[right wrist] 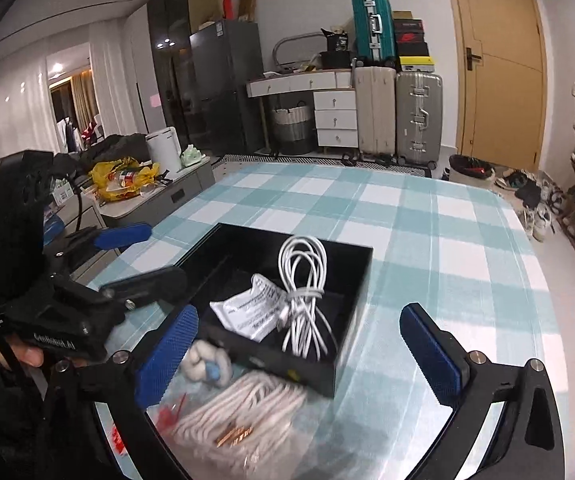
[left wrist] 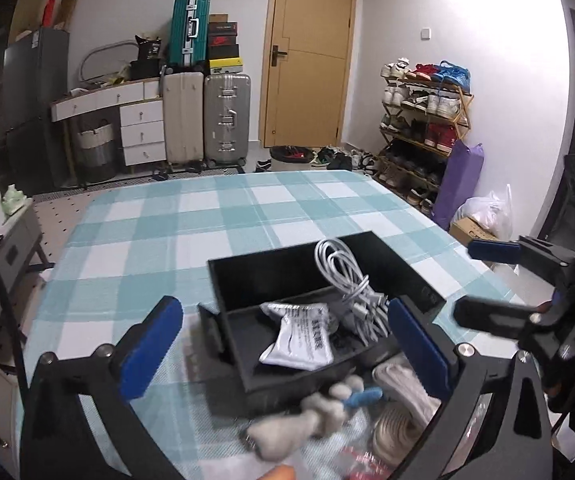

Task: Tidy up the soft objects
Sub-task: 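Withdraw the right gripper from the box toward the rope bag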

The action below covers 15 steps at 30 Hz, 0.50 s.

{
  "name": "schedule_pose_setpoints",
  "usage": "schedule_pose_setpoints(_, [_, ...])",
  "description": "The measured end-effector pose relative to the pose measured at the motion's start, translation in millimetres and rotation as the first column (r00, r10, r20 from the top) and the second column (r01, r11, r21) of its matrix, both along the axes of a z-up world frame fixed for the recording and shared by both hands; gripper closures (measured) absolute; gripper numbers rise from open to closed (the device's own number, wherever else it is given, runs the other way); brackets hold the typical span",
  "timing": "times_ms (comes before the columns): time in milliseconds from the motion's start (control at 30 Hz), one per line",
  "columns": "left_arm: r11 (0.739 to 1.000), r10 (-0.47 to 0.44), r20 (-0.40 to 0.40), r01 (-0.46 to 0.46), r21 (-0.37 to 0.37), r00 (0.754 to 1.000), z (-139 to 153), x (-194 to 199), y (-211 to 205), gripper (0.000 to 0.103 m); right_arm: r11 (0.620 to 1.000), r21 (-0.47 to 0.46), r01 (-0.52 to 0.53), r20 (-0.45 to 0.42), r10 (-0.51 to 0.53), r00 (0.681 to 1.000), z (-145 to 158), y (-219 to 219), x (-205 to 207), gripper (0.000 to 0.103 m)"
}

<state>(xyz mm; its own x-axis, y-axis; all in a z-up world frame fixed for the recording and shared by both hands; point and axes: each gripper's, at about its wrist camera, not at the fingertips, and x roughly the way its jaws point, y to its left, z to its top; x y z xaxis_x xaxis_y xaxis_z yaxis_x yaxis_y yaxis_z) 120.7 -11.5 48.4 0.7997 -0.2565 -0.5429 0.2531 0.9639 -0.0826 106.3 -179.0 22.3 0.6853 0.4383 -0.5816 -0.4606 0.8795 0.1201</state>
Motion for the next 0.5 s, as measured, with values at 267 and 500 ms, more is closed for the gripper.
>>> schedule_pose_setpoints(267, [0.999,0.037,-0.015,-0.037,0.025,0.999,-4.8,-28.6,17.0,0.000,1.000,0.021,0.011,-0.043,-0.010,0.999,-7.1,-15.9,-36.5,0.000])
schedule_pose_setpoints(500, [0.997,0.051,-0.044,-0.049,0.051,0.998,-17.0,-43.3,16.3,0.000,1.000,0.022,0.013,-0.099,-0.011,0.995,-21.7,-17.0,-51.9,0.000])
